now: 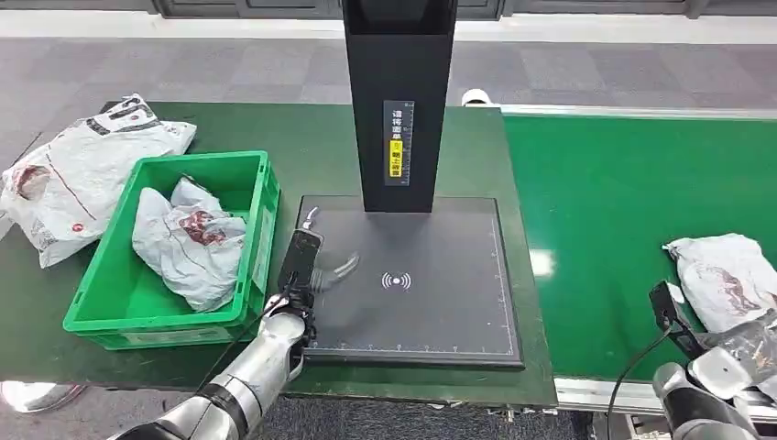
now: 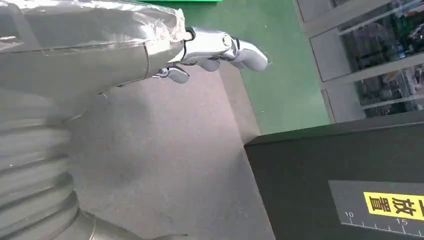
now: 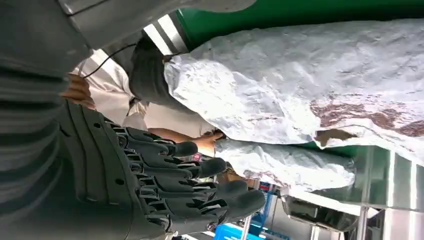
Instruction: Moved the parcel from conveyor to table for the left to box.
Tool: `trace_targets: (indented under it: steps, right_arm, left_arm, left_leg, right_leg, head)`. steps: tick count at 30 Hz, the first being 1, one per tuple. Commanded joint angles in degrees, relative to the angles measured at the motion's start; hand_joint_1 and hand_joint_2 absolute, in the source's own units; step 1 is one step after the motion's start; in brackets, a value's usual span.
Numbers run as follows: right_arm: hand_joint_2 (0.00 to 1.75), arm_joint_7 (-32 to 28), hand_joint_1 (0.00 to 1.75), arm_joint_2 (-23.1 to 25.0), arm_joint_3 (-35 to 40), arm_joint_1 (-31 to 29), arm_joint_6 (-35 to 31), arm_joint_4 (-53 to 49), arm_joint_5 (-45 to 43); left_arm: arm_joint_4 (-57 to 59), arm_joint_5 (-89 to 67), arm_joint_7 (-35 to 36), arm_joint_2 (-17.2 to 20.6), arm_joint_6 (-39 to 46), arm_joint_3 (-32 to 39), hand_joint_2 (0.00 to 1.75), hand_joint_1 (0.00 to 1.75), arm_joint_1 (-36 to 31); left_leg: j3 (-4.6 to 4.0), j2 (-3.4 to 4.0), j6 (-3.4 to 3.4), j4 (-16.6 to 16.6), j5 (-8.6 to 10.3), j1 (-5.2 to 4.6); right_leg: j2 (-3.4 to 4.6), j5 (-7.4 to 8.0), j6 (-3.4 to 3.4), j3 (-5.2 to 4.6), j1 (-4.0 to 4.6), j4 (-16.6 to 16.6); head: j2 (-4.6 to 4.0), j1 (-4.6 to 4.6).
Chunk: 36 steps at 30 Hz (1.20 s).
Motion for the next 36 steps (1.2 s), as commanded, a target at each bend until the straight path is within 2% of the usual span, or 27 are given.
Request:
trace_targets:
  steps: [1,8,9,16,26,36]
  right_arm:
    - [1.75,-0.5,0.00,-0.7,2.2,-2.7,3.1,4.6,-1.4]
    - [1.75,-0.8,0.00,-0.8,1.4,-2.7,3.6,4.8,-2.1]
    - [1.75,-2.6,0.00,-0.6,-0.3,-2.9,4.5,5.0,-4.1]
    - [1.75,-1.5,0.00,-1.2,1.0,-2.1,1.3,5.0,-1.6]
    - [1.75,4.2,0.00,-1.9,4.9,-3.3,4.5,5.7,3.7]
    - [1.75,3.7,0.00,-2.4,4.4,-2.4,4.9,5.8,3.5]
  left_arm:
    - [0.9,-0.2,0.3,0.9,0.0,1.2,1.75,0.00,-0.7]
    - [0.7,-0.3,0.2,1.0,0.1,1.7,1.75,0.00,-0.5]
    - [0.4,-0.3,0.0,1.1,0.1,2.0,1.75,0.00,-0.3]
    - [-1.3,-0.9,-0.2,1.2,0.5,3.7,1.75,0.00,0.8]
    - [-1.5,-1.4,-0.1,1.6,0.3,4.7,1.75,0.00,0.5]
    - [-0.9,-1.6,0.4,1.8,0.0,4.9,1.75,0.00,0.4]
  left_leg:
    - [0.18,0.16,-0.04,-0.1,-0.05,0.04]
    - [0.15,0.14,-0.03,-0.1,-0.04,0.02]
    - [0.18,0.16,-0.03,-0.1,-0.05,0.05]
    - [0.21,0.13,-0.04,-0.1,-0.04,0.04]
    - [0.22,0.23,-0.04,-0.1,-0.06,0.06]
    - [0.10,0.11,-0.02,0.0,-0.03,0.02]
  right_leg:
    - [0.16,0.01,-0.07,0.15,0.05,-0.1]
    - [0.14,0.01,-0.05,0.11,0.03,-0.1]
    - [0.16,0.02,-0.06,0.15,0.06,-0.1]
    - [0.13,0.00,-0.07,0.18,0.04,-0.1]
    - [0.23,0.03,-0.08,0.18,0.07,-0.1]
    - [0.11,0.01,-0.04,0.07,0.02,0.0]
  head:
    - [0.00,0.00]
    - [0.00,0.00]
    - [0.00,0.00]
    - [0.00,0.00]
    - [0.00,0.00]
    - [0.00,0.00]
